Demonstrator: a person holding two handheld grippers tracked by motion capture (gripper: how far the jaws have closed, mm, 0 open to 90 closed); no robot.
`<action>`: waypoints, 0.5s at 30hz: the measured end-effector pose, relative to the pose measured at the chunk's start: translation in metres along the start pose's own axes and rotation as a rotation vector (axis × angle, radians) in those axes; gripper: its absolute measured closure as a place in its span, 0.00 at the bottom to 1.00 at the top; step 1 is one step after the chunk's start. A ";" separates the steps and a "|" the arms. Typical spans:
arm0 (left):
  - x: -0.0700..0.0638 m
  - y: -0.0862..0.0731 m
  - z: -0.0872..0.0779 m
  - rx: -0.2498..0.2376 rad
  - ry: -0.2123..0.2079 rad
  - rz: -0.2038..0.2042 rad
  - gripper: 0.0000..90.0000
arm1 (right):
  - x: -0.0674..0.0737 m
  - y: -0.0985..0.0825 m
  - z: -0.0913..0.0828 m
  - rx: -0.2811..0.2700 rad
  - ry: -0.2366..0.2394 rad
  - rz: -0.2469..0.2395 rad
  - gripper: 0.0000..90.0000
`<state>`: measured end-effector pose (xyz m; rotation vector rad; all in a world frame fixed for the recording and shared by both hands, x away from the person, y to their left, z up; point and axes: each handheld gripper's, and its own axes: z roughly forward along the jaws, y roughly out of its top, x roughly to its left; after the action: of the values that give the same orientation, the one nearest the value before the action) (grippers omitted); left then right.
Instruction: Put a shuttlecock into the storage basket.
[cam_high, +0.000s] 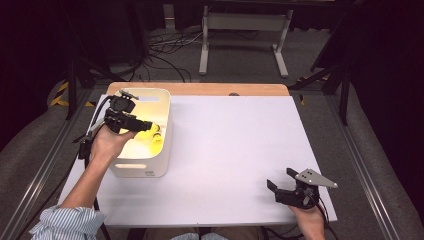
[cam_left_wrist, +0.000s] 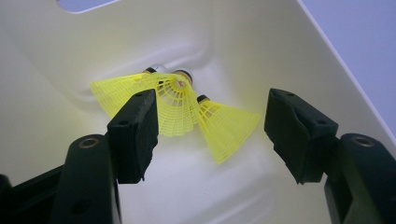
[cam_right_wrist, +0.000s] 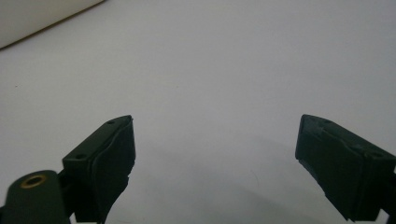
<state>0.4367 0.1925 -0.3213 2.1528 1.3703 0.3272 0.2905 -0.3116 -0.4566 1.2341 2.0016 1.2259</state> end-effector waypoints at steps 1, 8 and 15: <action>0.000 0.000 0.000 -0.006 0.001 0.002 0.40 | 0.000 0.000 -0.001 -0.002 -0.002 0.000 0.14; 0.000 -0.002 -0.005 0.003 0.001 0.003 0.40 | 0.001 0.000 -0.001 0.000 -0.009 -0.014 0.15; 0.000 -0.005 -0.009 0.007 0.013 0.014 0.39 | 0.000 0.000 -0.001 0.005 -0.006 -0.013 0.15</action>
<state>0.4288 0.1970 -0.3172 2.1706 1.3663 0.3421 0.2896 -0.3115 -0.4566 1.2238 2.0058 1.2105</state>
